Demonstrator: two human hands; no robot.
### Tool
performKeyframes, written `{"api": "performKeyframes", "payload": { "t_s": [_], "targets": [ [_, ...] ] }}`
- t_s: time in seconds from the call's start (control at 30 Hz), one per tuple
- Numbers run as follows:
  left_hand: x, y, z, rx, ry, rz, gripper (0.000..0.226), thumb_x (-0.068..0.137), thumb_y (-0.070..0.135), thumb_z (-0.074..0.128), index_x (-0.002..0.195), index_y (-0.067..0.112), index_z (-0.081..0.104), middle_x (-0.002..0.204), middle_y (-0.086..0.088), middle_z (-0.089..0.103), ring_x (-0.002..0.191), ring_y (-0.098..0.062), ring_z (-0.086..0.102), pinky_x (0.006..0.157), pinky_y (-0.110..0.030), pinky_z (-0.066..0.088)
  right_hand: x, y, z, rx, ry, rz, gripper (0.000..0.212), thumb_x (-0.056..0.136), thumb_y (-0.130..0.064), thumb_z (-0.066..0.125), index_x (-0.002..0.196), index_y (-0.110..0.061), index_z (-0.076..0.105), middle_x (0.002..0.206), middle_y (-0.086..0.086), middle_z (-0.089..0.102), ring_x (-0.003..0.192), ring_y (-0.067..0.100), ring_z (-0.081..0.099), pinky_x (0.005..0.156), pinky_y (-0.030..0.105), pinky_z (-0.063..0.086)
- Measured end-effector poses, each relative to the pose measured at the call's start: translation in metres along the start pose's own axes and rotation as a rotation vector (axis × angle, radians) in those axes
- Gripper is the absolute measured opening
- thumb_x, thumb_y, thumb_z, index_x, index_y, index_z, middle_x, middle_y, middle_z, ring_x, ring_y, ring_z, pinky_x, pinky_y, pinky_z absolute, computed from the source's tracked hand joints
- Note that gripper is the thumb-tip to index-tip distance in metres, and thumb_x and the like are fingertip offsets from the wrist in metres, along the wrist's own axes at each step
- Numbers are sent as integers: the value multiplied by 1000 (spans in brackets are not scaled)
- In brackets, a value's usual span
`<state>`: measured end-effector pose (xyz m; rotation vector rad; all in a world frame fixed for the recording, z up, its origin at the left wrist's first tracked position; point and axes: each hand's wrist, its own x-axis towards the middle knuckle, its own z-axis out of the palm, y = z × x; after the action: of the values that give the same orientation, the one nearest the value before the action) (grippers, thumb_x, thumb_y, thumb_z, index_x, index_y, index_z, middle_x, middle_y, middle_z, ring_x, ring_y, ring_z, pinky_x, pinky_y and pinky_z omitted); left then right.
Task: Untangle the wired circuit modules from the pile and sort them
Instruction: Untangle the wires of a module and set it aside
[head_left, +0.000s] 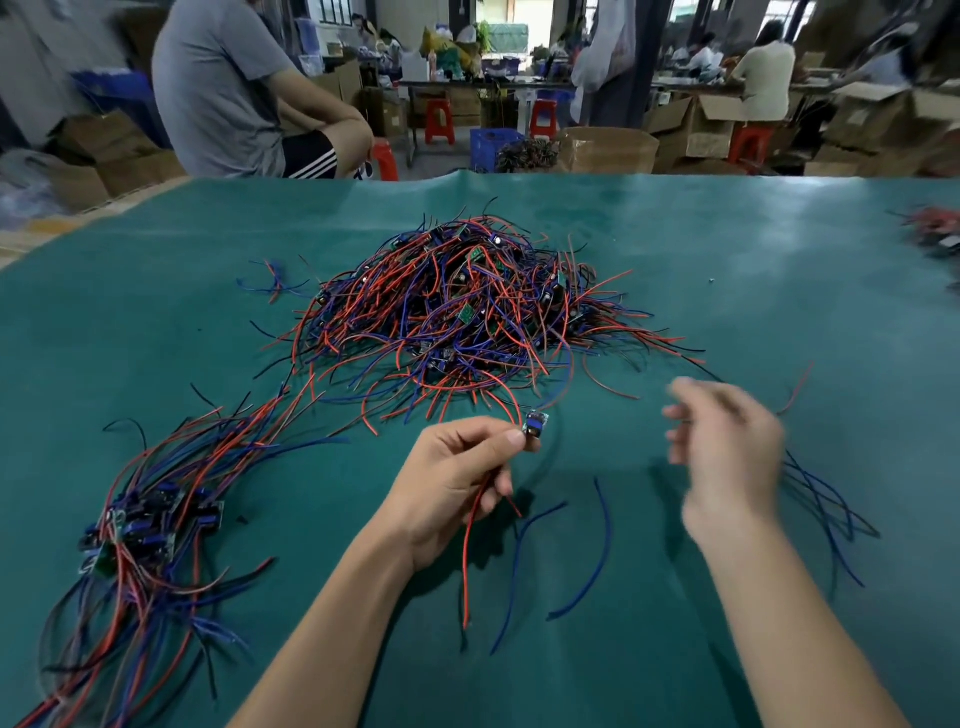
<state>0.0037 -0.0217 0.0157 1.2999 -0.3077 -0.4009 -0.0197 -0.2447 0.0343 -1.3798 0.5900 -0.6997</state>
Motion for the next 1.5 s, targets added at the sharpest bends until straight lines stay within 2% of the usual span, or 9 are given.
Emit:
{"api": "performKeyframes", "payload": {
  "t_s": [0.1, 0.17, 0.37, 0.47, 0.8, 1.03, 1.27, 1.4, 1.5],
  "targets": [
    [-1, -2, 2, 23, 17, 19, 17, 80, 31, 78, 85, 15, 76, 53, -3, 55, 40, -8, 41, 41, -18, 27, -41, 6, 28, -175, -605, -73, 29, 85, -46, 74, 79, -18, 76, 68, 2, 71, 58, 10, 57, 44, 24, 38],
    [-2, -3, 1, 51, 6, 25, 10, 84, 28, 73, 81, 18, 74, 55, -3, 57, 41, -9, 44, 42, -22, 24, -53, 12, 36, -190, -709, -176, 31, 79, -52, 74, 83, -21, 76, 70, 4, 67, 63, 10, 54, 51, 24, 40],
    [-2, 0, 1, 142, -69, -15, 15, 87, 30, 65, 87, 21, 76, 52, -2, 57, 36, -9, 43, 38, -20, 21, -45, 9, 29, -111, -569, -244, 4, 85, -26, 80, 81, -27, 78, 68, -10, 69, 59, 3, 54, 59, 19, 43],
    [-3, 2, 1, 157, -139, -30, 16, 92, 26, 62, 88, 18, 76, 52, -2, 58, 35, -9, 45, 36, -18, 22, -36, 4, 26, -71, -387, -254, 17, 88, -16, 79, 75, -26, 77, 64, -13, 65, 55, 3, 49, 55, 17, 42],
    [-4, 1, 2, 141, -120, -33, 25, 98, 5, 54, 82, 14, 72, 65, -6, 66, 47, -11, 55, 41, -16, 34, 11, -52, -52, 331, 158, -48, 17, 97, -21, 62, 80, -21, 57, 72, -2, 54, 48, 3, 49, 46, 18, 33],
    [-1, -2, 3, 106, -63, -9, 14, 92, 10, 60, 86, 12, 72, 71, -8, 68, 54, -14, 59, 45, -18, 36, -42, -98, -24, 115, -137, -37, 27, 95, -17, 63, 68, -20, 63, 51, -9, 57, 39, 3, 46, 39, 18, 33],
    [3, -11, -1, 98, 70, -84, 28, 94, 0, 58, 97, 21, 76, 86, -6, 76, 68, -12, 67, 54, -21, 50, -167, -106, 111, 115, -949, 62, 23, 92, -22, 73, 74, -8, 70, 62, 7, 67, 46, 12, 55, 42, 21, 44],
    [8, -7, -2, 41, -42, -66, 12, 93, -1, 59, 101, 6, 67, 71, -5, 71, 55, -12, 64, 53, -19, 49, -173, -87, 167, -543, -1136, -299, 49, 88, -56, 69, 80, -8, 73, 79, 9, 75, 78, 26, 72, 75, 40, 61],
    [2, -8, 2, 110, -17, 33, 16, 81, 7, 56, 85, 9, 71, 73, -7, 68, 62, -16, 60, 60, -27, 46, -125, -74, 184, -893, -1012, -548, 25, 84, -43, 71, 71, -22, 71, 85, 6, 75, 89, 30, 69, 84, 36, 58]
  ]
}}
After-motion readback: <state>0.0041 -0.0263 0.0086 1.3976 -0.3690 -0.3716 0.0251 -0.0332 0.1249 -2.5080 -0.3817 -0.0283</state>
